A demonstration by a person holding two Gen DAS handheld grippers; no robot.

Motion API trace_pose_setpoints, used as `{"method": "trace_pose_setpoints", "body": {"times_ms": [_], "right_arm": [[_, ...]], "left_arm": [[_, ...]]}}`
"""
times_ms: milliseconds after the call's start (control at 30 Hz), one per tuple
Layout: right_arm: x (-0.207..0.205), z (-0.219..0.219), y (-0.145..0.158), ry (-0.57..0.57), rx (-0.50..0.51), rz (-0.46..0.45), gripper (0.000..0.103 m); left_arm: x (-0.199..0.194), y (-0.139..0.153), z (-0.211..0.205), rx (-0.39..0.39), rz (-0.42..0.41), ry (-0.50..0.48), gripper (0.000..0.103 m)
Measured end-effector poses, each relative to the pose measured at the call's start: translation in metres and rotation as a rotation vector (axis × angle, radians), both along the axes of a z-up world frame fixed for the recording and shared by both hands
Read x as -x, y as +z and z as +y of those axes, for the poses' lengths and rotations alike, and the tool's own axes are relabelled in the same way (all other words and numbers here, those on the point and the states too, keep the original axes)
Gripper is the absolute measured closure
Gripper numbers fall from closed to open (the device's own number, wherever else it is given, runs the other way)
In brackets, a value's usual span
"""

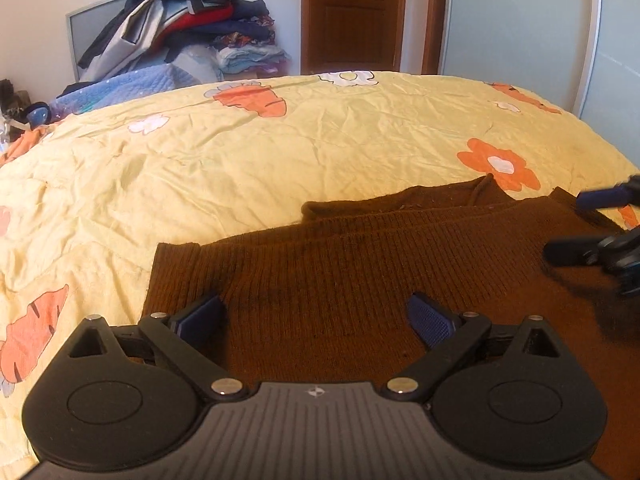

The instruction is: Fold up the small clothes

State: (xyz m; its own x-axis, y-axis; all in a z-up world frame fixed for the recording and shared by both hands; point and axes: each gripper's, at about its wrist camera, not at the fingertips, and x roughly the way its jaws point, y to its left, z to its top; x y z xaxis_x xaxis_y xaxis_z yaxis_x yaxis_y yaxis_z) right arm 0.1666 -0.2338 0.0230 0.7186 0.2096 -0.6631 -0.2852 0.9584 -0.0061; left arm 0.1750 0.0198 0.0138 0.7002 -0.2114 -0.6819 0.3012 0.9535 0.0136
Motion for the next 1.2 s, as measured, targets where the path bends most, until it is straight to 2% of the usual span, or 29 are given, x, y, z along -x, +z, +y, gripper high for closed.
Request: {"method": "trace_pose_setpoints", "body": {"times_ms": [100, 167, 233, 267, 333, 367, 467, 533, 667, 733, 800, 833, 967, 1033, 1100, 1167, 1200], "right_arm": [[0.008, 0.013, 0.015, 0.096, -0.053, -0.046, 0.000], [0.001, 0.020, 0.007, 0.092, 0.024, -0.018, 0.000], [-0.011, 0.010, -0.015, 0.046, 0.077, 0.041, 0.000], [-0.008, -0.008, -0.020, 0.049, -0.035, -0.005, 0.000], [-0.010, -0.027, -0.019, 0.015, -0.141, -0.004, 0.000], [-0.009, -0.028, -0.020, 0.018, -0.147, -0.009, 0.000], [-0.008, -0.020, -0.021, 0.020, -0.091, -0.012, 0.000], [-0.006, -0.014, -0.022, 0.020, -0.055, -0.021, 0.000], [-0.005, -0.018, -0.021, 0.010, -0.081, -0.028, 0.000], [-0.006, -0.021, -0.020, 0.008, -0.104, -0.027, 0.000], [-0.007, -0.021, -0.019, 0.007, -0.112, -0.024, 0.000], [-0.007, -0.021, -0.020, 0.006, -0.110, -0.023, 0.000], [-0.004, -0.011, -0.018, 0.008, -0.038, -0.023, 0.000], [0.011, -0.007, -0.008, -0.027, 0.011, -0.034, 0.000], [0.045, -0.006, 0.006, 0.015, -0.016, -0.086, 0.000], [0.074, -0.003, 0.011, 0.136, -0.039, -0.085, 0.000], [0.082, 0.000, 0.007, 0.168, -0.020, -0.047, 0.000]], "left_arm": [[0.002, 0.000, 0.000, -0.003, -0.001, 0.004, 0.002], [0.003, 0.001, 0.001, -0.003, -0.001, 0.003, 0.002], [0.002, 0.000, 0.001, 0.000, -0.003, 0.002, 0.002], [0.002, 0.000, 0.001, 0.004, -0.004, 0.002, 0.002], [0.002, 0.000, 0.002, 0.011, -0.006, 0.003, 0.002], [0.002, 0.000, 0.002, 0.012, -0.007, 0.004, 0.002], [0.007, 0.004, 0.002, 0.000, -0.022, 0.026, 0.002], [0.021, 0.013, 0.007, -0.010, -0.038, 0.091, 0.002], [0.069, 0.028, 0.039, 0.115, -0.036, 0.121, 0.002], [0.077, 0.014, 0.052, 0.085, 0.037, 0.156, 0.002], [0.089, -0.001, 0.058, 0.040, -0.039, 0.166, 0.000], [0.089, 0.001, 0.060, 0.056, -0.035, 0.157, 0.000], [0.092, 0.010, 0.061, 0.060, -0.013, 0.227, 0.000], [0.112, 0.018, 0.068, 0.124, -0.010, 0.220, 0.000], [0.132, 0.021, 0.075, 0.164, -0.018, 0.179, 0.000], [0.137, 0.013, 0.074, 0.115, 0.023, 0.163, 0.000], [0.140, 0.006, 0.072, 0.072, 0.000, 0.151, 0.000]]}}
